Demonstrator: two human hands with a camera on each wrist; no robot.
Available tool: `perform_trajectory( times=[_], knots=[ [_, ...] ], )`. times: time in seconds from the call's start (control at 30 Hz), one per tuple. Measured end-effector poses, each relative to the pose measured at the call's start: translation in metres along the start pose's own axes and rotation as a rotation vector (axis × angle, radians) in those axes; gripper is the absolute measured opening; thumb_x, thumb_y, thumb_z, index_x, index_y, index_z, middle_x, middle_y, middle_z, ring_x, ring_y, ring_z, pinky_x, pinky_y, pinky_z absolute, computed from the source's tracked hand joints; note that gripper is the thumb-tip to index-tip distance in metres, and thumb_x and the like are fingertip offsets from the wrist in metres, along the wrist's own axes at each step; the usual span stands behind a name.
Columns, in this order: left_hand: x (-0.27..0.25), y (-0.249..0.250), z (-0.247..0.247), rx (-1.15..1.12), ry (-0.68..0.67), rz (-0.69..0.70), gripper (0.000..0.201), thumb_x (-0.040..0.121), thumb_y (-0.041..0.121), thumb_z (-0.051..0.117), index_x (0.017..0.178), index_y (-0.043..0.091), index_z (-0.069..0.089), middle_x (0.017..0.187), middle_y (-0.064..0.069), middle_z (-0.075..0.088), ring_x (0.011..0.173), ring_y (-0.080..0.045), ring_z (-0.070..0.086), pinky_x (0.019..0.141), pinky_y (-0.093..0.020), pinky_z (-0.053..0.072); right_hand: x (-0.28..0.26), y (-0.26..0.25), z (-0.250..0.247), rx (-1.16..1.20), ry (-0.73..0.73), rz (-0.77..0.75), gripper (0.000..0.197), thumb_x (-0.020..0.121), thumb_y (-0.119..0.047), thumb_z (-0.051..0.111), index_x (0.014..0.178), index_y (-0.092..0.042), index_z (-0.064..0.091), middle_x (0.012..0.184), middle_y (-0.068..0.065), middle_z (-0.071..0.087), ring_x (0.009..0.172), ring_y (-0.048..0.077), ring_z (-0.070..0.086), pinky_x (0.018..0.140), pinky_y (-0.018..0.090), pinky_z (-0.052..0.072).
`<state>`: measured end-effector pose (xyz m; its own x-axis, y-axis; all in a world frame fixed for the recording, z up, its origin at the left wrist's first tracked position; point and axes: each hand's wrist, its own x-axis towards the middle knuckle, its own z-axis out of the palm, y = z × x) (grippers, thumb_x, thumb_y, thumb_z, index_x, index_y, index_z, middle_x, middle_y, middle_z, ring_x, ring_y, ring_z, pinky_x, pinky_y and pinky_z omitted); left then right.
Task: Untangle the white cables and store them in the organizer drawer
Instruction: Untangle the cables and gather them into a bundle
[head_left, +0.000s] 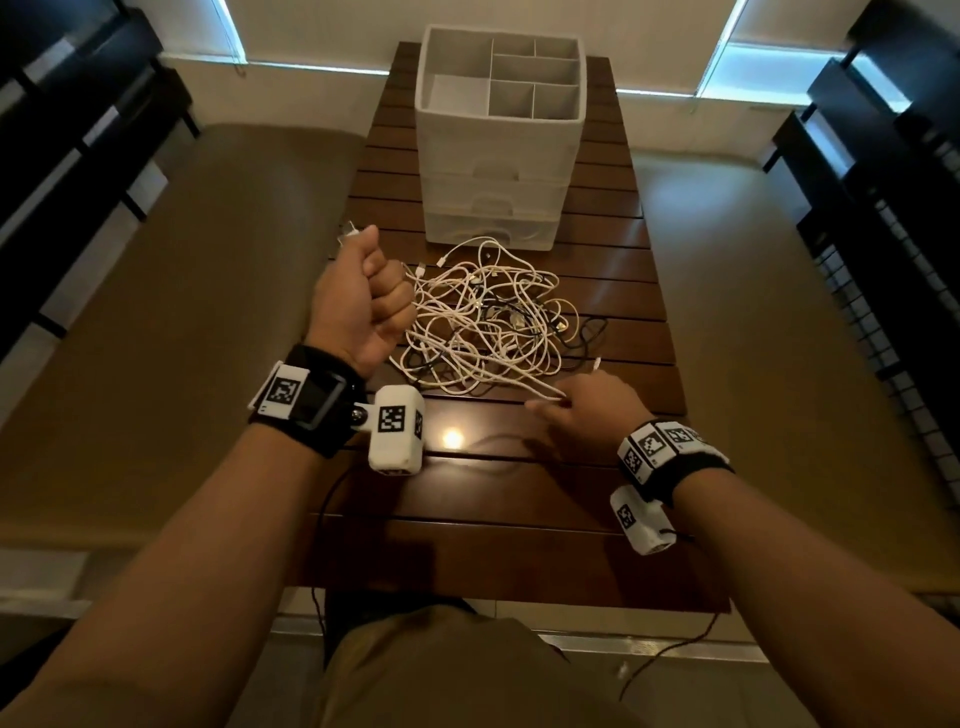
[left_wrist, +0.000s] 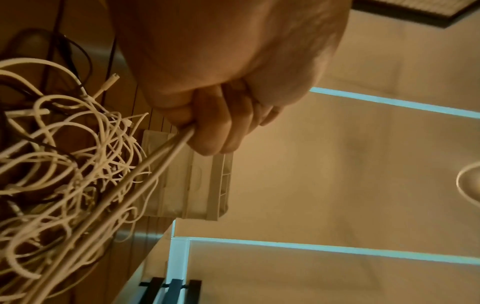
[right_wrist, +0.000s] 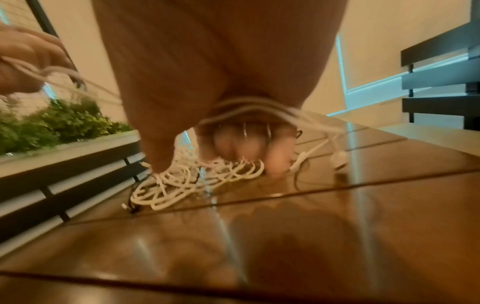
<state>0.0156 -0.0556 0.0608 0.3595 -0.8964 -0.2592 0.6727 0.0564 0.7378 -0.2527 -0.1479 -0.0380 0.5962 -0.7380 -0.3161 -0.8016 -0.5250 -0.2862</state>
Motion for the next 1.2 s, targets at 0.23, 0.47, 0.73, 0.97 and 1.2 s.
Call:
perform_trajectory(
  times=[0.23, 0.47, 0.73, 0.97, 1.2],
  knots=[
    [-0.010, -0.036, 0.005, 0.142, 0.021, -0.068, 0.049, 0.109, 0.034, 0.048, 0.063, 0.027, 0.031, 0.050, 0.008, 0.018, 0.038, -0.008, 0.014, 0.038, -0.022, 0.009, 0.000, -0.039, -0.043, 0.187, -0.094, -0.262, 0.093, 0.079, -0.067, 0.076, 0.154, -0.029, 0.038, 0.154, 0.001, 0.042, 0.141, 0.020, 0.042, 0.117, 0.048, 0.040],
    [-0.013, -0.044, 0.020, 0.091, -0.123, -0.095, 0.053, 0.109, 0.037, 0.048, 0.060, 0.025, 0.032, 0.049, 0.008, 0.019, 0.037, -0.008, 0.015, 0.034, -0.019, 0.013, -0.006, -0.088, -0.018, 0.337, -0.486, -0.276, 0.040, 0.107, -0.048, 0.050, 0.092, -0.015, 0.069, 0.082, 0.005, 0.078, 0.076, 0.020, 0.073, 0.082, 0.034, 0.054],
    [-0.004, -0.010, -0.006, 0.091, -0.006, -0.020, 0.051, 0.109, 0.036, 0.046, 0.061, 0.026, 0.033, 0.049, 0.009, 0.020, 0.037, -0.007, 0.015, 0.035, -0.020, 0.013, -0.016, -0.042, 0.019, 0.373, -0.801, -0.006, 0.058, 0.102, -0.054, 0.057, 0.101, 0.003, 0.067, 0.072, 0.013, 0.073, 0.072, 0.034, 0.075, 0.067, 0.037, 0.059],
    [-0.002, -0.022, -0.009, 0.070, -0.003, -0.038, 0.054, 0.110, 0.037, 0.044, 0.058, 0.025, 0.033, 0.048, 0.008, 0.019, 0.035, -0.007, 0.014, 0.035, -0.017, 0.011, -0.007, -0.029, 0.008, 0.279, -0.609, -0.033, 0.083, 0.075, -0.094, 0.049, 0.102, -0.018, 0.069, 0.098, 0.009, 0.078, 0.076, 0.017, 0.069, 0.072, 0.035, 0.058],
    [0.001, -0.007, -0.012, 0.080, 0.033, -0.006, 0.054, 0.110, 0.037, 0.043, 0.059, 0.025, 0.031, 0.048, 0.007, 0.018, 0.036, -0.007, 0.013, 0.038, -0.020, 0.008, -0.011, -0.006, -0.004, 0.064, -0.630, 0.225, 0.075, 0.095, -0.077, 0.046, 0.108, -0.007, 0.069, 0.088, 0.006, 0.075, 0.064, 0.018, 0.071, 0.045, 0.021, 0.049]
  ],
)
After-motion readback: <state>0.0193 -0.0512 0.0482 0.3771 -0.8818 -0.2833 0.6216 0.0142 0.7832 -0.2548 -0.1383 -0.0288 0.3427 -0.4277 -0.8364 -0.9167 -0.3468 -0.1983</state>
